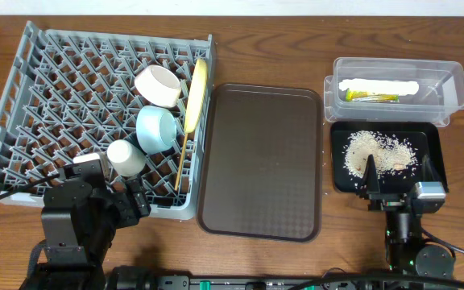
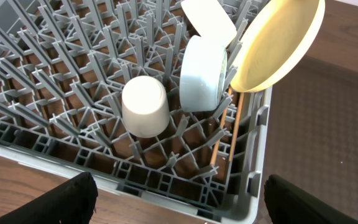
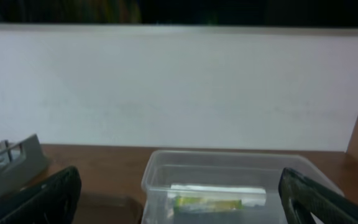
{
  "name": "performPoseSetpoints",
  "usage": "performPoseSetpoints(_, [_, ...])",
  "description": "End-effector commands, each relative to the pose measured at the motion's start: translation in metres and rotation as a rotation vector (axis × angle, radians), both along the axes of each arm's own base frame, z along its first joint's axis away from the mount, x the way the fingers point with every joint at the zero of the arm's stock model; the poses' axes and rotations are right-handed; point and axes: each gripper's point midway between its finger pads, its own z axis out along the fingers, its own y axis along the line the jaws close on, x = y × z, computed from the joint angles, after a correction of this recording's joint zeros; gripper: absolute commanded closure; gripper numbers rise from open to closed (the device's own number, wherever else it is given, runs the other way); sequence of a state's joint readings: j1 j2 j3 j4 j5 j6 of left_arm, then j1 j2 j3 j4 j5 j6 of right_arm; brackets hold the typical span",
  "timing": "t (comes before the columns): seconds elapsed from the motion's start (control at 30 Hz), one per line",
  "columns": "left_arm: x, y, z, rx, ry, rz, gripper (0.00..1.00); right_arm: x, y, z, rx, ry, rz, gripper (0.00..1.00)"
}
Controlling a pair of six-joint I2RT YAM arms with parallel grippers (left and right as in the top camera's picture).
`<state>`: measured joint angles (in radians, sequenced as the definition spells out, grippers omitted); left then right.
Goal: Sort waste into correct bins and load items into the dishwasher
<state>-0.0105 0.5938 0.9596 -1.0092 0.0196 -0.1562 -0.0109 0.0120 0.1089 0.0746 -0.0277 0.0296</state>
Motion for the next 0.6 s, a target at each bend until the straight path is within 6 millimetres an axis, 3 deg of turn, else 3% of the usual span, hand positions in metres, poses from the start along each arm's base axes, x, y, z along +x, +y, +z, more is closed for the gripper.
performPoseSetpoints(0.0, [0.0, 0.001, 0.0, 0.011, 0.0, -0.006, 0.11, 0.004, 0.003, -0.014, -0.045, -0.011, 0.007, 0.01])
performPoseSetpoints(0.1, [0.0, 0.001, 0.0, 0.011, 0.001, -0.006, 0.11, 0.008, 0.003, -0.031, -0.058, 0.021, 0.006, 0.01])
performPoseSetpoints(0.27, [0.0, 0.001, 0.0, 0.011, 0.0, -0.006, 0.11, 0.01, 0.004, -0.084, -0.055, 0.239, 0.016, 0.01])
performPoseSetpoints(0.57, [0.0, 0.001, 0.0, 0.011, 0.0, -0.006, 0.11, 0.01, 0.004, -0.085, -0.044, 0.243, 0.02, 0.01])
